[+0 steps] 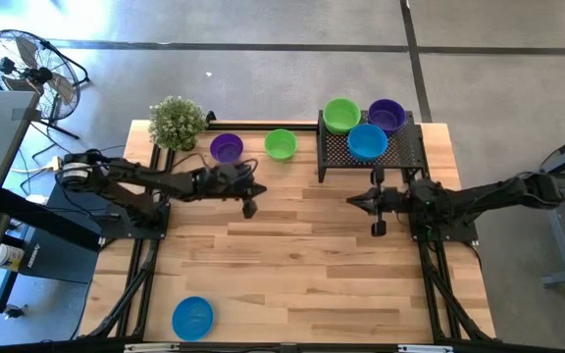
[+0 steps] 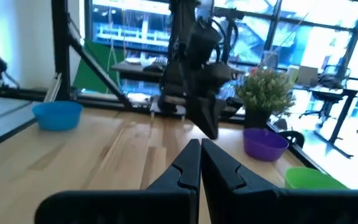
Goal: Pick & Place Mini bowls
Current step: Stack the purple bowl on the other purple bowls on the shelf
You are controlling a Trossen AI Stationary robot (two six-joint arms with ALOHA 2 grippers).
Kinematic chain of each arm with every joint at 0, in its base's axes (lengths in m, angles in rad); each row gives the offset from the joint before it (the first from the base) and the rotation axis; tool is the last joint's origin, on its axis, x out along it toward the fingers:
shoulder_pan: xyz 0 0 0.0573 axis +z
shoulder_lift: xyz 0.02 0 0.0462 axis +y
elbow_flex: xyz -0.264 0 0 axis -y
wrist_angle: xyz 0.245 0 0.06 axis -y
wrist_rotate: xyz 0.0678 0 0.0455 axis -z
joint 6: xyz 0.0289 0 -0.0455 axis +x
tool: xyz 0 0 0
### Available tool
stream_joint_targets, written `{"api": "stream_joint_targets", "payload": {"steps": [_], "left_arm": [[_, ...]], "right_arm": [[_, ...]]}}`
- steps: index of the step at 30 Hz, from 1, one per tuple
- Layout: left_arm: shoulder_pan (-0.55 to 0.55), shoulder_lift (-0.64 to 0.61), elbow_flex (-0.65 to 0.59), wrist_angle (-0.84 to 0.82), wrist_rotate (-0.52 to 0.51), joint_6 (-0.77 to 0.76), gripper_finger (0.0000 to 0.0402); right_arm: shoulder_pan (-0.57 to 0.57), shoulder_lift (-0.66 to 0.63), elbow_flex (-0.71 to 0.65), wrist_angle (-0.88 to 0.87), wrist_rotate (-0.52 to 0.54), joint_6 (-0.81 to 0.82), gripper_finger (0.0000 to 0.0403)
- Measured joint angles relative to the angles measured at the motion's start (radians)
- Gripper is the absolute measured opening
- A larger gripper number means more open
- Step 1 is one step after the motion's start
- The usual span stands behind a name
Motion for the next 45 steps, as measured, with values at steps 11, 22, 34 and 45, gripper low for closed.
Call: {"api": "stream_joint_targets", "payload": {"steps": [11, 22, 34, 45], "left_arm": [[0.172, 0.0, 0.302, -0.621, -0.071, -0.003, 0.0016], [0.331, 0.044, 0.37, -0.832, -0.077, 0.062, 0.0154], [0.347, 0.207, 0.37, -0.806, -0.147, 0.108, 0.017], [0.352, 0.239, 0.389, -0.795, -0.196, 0.09, 0.017]], "right_arm": [[0.03, 0.0, -0.027, 0.055, 0.032, -0.021, 0.0001], [0.029, 0.0, -0.027, 0.03, 0.027, -0.018, 0.0002], [0.029, 0.0, -0.027, 0.034, 0.024, -0.029, 0.0002], [0.029, 0.0, -0.027, 0.034, 0.023, -0.036, 0.0001]]}}
